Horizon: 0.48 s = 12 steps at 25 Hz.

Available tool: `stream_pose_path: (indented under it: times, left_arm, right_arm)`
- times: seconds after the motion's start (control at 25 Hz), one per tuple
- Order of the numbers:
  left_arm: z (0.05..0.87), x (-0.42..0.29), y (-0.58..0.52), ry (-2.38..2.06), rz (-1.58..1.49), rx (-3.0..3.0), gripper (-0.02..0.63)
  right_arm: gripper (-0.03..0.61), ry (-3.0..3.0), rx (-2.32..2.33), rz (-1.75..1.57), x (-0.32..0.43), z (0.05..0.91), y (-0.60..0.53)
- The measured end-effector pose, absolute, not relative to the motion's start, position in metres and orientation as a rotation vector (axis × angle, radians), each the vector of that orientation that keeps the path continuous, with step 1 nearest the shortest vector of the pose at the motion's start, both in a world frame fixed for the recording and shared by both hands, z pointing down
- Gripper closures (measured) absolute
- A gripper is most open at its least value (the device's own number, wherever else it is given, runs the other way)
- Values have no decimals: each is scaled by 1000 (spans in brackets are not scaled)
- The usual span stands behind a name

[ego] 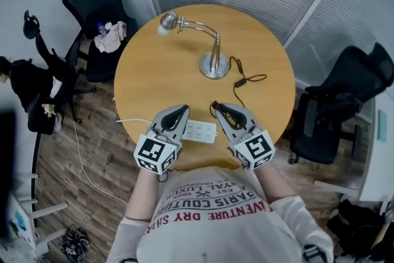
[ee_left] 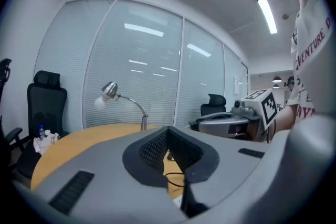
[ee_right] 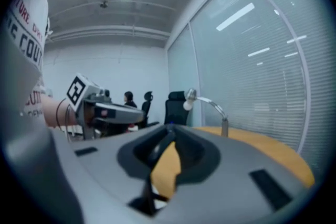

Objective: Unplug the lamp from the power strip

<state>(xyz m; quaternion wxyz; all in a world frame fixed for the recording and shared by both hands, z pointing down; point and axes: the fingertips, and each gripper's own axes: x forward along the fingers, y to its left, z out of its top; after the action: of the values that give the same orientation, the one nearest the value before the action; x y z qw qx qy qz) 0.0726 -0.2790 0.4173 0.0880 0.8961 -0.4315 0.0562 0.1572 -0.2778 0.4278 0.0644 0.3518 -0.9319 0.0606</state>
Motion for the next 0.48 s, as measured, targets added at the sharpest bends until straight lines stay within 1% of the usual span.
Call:
stream_pose_path:
  times: [0.24,0.48]
  left_arm:
    - [384,65,-270,-1315,8,2718,583]
    - [385,63,-270,-1303,-32,2711,583]
  right_arm:
    - [505,-2864,1086,174,167,418,-279]
    - [505,-2857,1117,161,175,417,-282]
